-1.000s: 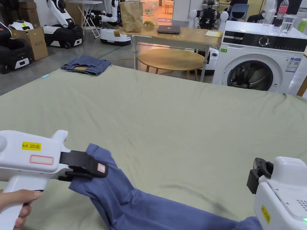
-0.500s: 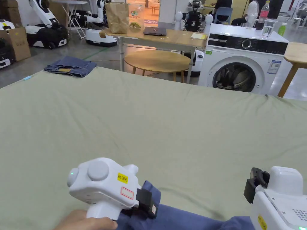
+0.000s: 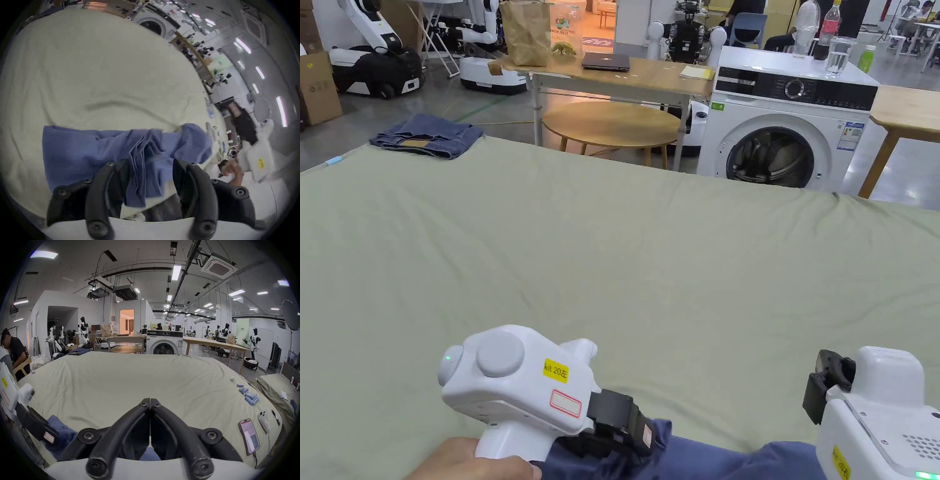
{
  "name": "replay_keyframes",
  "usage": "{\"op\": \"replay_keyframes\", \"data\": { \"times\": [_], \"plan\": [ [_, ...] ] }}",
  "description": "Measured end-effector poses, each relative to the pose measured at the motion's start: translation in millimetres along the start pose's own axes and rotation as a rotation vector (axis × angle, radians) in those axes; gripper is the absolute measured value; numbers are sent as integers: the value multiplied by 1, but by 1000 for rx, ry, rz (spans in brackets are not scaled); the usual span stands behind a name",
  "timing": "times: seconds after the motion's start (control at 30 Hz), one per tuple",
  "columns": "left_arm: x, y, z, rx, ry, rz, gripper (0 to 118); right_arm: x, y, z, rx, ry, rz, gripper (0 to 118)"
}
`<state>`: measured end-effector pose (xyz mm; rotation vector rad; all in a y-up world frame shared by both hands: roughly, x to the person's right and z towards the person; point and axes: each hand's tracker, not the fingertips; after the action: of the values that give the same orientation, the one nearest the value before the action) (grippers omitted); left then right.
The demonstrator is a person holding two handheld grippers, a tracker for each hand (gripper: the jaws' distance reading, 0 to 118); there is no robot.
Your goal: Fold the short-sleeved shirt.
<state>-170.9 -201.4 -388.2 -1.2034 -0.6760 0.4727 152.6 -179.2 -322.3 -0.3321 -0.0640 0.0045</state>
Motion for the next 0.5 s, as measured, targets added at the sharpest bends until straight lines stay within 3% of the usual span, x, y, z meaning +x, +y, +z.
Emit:
{"op": "replay_keyframes", "data": {
  "times": [0.13,0.33,0.5],
  "plan": [
    [8,0,25,81,-59,-38,24,0,0,1,2,5,-9,0],
    [-10,2,14,133,7,-4,10,0,0,3,5,12,-15,0],
    [-37,-11,-33,28,-95,112,6,-1,0,5,9,15,-14,0]
  ]
}}
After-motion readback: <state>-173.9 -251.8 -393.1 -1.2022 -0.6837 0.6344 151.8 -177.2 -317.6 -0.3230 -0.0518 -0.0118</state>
